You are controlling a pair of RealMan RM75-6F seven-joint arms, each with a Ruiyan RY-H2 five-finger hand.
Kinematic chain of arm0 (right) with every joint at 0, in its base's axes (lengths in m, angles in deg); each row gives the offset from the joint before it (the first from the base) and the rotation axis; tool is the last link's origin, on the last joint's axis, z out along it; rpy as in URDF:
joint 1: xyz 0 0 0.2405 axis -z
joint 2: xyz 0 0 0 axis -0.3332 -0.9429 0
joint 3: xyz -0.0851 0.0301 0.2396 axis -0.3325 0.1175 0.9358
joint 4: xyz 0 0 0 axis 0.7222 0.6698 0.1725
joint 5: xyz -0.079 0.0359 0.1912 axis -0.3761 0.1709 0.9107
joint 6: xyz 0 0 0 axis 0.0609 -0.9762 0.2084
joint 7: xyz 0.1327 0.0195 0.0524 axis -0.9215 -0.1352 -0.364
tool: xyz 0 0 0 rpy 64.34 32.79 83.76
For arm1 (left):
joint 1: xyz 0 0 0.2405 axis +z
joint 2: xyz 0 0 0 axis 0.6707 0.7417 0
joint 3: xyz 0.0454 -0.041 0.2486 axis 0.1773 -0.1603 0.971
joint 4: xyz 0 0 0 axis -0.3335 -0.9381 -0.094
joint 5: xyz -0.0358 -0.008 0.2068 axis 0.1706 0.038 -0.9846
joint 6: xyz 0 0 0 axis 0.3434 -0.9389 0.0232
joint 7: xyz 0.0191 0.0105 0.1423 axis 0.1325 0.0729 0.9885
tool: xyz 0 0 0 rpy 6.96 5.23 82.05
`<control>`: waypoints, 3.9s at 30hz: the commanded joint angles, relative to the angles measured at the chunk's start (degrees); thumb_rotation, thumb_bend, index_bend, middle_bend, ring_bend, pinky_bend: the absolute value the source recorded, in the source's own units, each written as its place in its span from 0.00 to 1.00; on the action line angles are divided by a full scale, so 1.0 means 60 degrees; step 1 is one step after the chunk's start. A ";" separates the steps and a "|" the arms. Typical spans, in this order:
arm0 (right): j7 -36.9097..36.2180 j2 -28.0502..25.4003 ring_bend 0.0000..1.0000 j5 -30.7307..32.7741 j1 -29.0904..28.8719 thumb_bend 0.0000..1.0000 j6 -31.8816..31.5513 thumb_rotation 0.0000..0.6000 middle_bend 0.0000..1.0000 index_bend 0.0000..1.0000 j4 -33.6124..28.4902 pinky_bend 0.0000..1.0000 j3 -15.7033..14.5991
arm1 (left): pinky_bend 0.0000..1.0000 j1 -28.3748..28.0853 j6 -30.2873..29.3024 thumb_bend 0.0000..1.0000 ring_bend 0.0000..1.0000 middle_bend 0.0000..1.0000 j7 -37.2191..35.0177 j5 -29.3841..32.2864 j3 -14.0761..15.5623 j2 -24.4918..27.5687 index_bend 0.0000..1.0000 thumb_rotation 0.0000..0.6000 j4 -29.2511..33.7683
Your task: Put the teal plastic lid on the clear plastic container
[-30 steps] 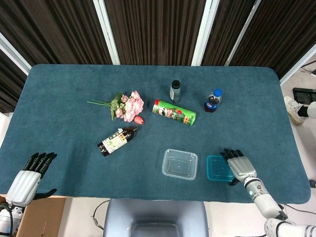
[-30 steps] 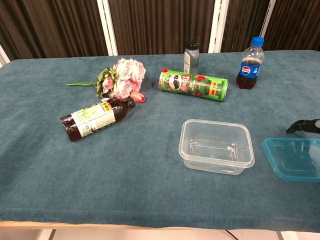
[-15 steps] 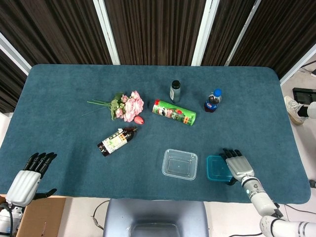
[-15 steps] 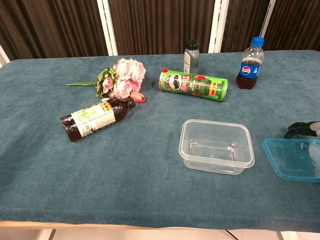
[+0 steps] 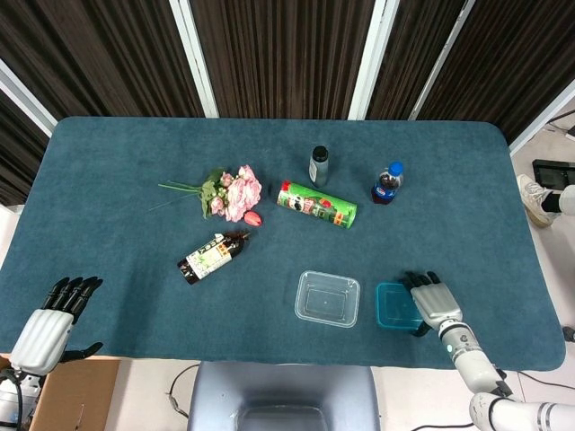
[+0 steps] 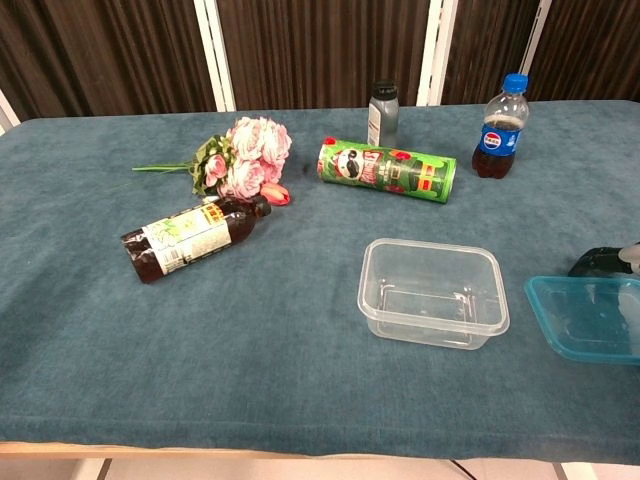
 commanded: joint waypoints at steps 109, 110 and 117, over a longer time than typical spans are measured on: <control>0.2165 0.2918 0.56 0.2152 -0.1190 0.28 -0.4667 1.00 0.68 0.96 -0.3572 0.43 0.1875 | 0.07 0.0113 -0.0264 0.44 0.06 0.09 -0.0321 -0.0237 0.0100 0.0119 0.00 1.00 -0.0052; 0.2192 0.2949 0.56 0.2144 -0.1195 0.28 -0.4690 1.00 0.68 0.96 -0.3560 0.43 0.1871 | 0.07 0.0117 -0.0271 0.44 0.06 0.09 -0.0328 -0.0243 0.0103 0.0122 0.00 1.00 -0.0054; 0.2445 0.3177 0.56 0.2164 -0.1221 0.28 -0.4873 1.00 0.68 0.96 -0.3384 0.43 0.1838 | 0.07 0.0140 -0.0343 0.44 0.06 0.09 -0.0395 -0.0297 0.0113 0.0142 0.00 1.00 -0.0073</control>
